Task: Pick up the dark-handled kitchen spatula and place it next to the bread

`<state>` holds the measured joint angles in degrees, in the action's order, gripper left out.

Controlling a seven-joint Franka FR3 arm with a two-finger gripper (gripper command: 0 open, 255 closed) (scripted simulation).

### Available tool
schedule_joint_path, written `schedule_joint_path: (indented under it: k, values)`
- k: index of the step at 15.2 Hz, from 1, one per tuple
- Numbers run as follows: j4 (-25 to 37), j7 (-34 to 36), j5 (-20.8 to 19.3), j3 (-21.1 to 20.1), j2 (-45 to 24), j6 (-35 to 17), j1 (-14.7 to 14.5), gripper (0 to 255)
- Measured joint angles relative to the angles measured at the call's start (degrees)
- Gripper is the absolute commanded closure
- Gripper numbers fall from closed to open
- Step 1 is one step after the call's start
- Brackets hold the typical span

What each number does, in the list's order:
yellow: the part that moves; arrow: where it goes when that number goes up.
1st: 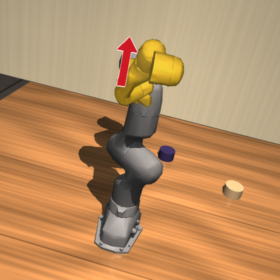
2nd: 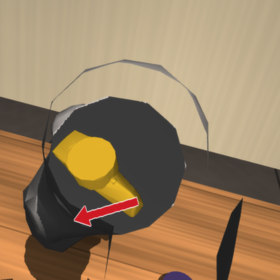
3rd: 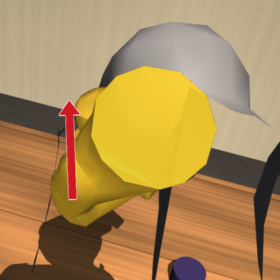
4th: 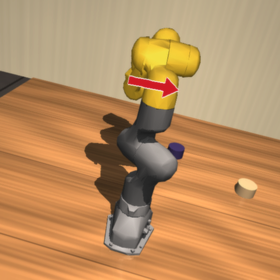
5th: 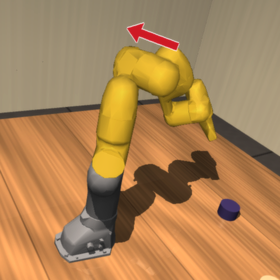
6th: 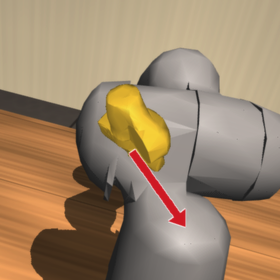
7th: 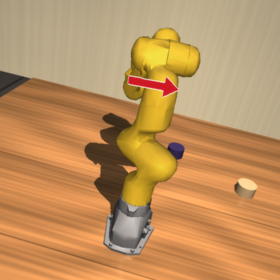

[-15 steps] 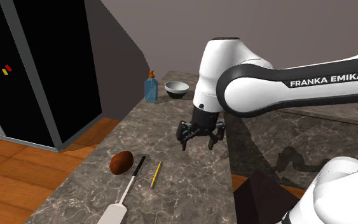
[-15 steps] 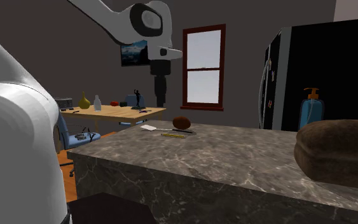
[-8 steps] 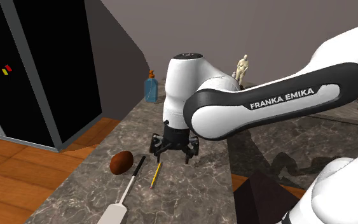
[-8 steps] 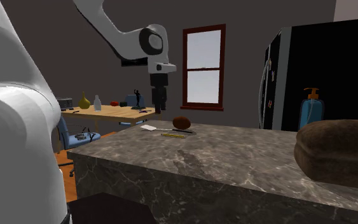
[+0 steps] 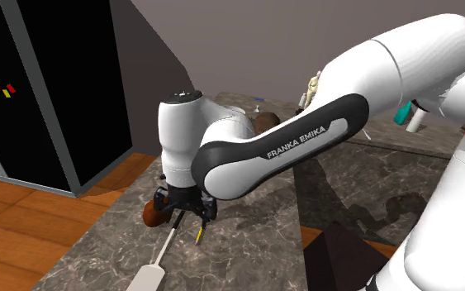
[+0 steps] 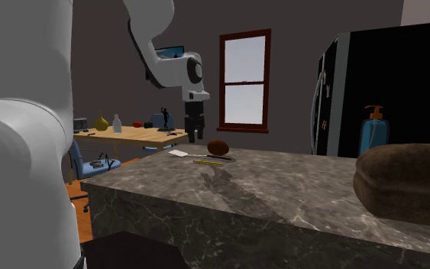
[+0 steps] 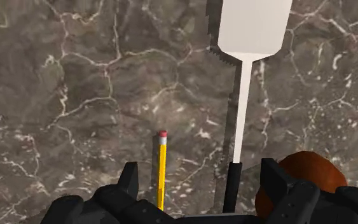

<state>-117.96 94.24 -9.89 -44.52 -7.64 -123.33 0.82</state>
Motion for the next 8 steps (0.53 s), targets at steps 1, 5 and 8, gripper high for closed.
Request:
schedule_joint_path:
  k: [1, 5, 8]
  values:
    - [2.6, 3.01, -2.63, 0.37, -3.08, 0.71, -1.15, 0]
    - [9.68, 11.49, -9.81, 2.76, -12.18, 1.86, -6.09, 0]
    - [9.82, 12.81, -11.37, 3.6, -14.03, 0.67, -6.93, 0]
